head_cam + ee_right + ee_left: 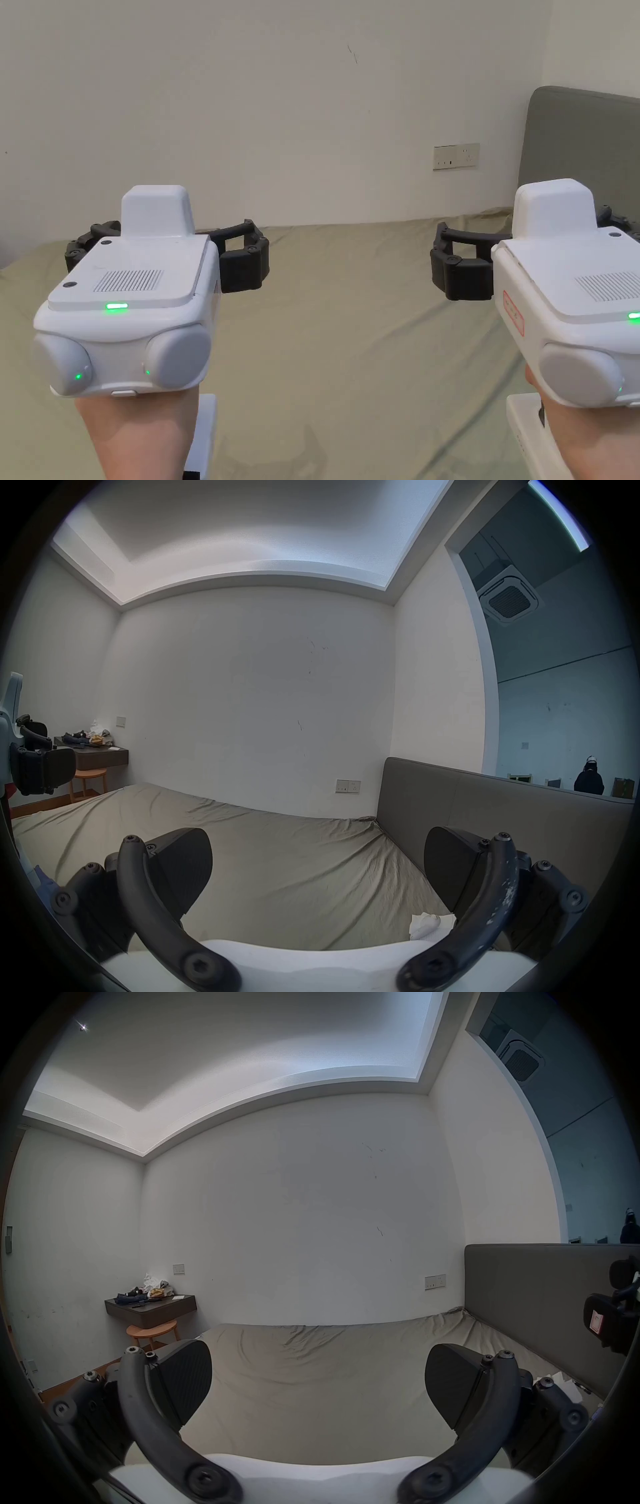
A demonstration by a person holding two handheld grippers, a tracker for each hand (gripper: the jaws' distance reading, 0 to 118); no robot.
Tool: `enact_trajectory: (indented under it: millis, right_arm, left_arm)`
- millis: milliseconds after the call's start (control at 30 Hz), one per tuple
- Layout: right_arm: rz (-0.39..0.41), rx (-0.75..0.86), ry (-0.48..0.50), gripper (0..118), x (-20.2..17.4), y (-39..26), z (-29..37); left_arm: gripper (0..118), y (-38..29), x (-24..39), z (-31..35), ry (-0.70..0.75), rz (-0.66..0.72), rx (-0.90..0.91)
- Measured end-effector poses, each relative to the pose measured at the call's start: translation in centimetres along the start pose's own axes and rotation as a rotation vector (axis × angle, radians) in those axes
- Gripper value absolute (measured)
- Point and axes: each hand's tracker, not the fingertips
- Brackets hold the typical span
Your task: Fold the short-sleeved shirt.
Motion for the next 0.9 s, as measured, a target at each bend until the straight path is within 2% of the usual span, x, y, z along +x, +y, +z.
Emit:
enact_trajectory:
  millis: [333,433,567,667,767,833,900]
  right_arm:
    - [0.000,-0.020,-0.007,118,-0.1,-0.6,-0.8]
    - [0.000,-0.071,0.006,118,0.0,-2.5,-2.0]
    - [-0.026,-0.286,0.023,118,-0.2,-9.3,-5.9]
    - [-0.056,-0.519,0.087,118,-0.8,-18.0,-9.3]
    - [-0.069,-0.727,0.096,118,-1.6,-25.8,-11.1]
    - [-0.001,-0.745,0.119,118,-2.3,-29.2,-11.6]
    - [0.041,-0.837,0.138,118,-3.0,-32.4,-12.6]
  left_arm:
    - [118,-0.5,0.5,-0.5,-0.009,-0.002,-0.019]
    - [118,-2.3,0.8,-2.1,-0.018,-0.025,-0.088]
    - [118,-9.5,1.8,-6.6,-0.087,0.009,-0.307]
    - [118,-18.7,3.9,-10.6,-0.084,-0.070,-0.505]
    - [118,-25.6,5.7,-11.8,-0.130,-0.028,-0.640]
    - [118,-29.0,6.6,-12.6,-0.145,-0.009,-0.707]
    - [118,-32.6,6.8,-13.7,-0.126,0.052,-0.792]
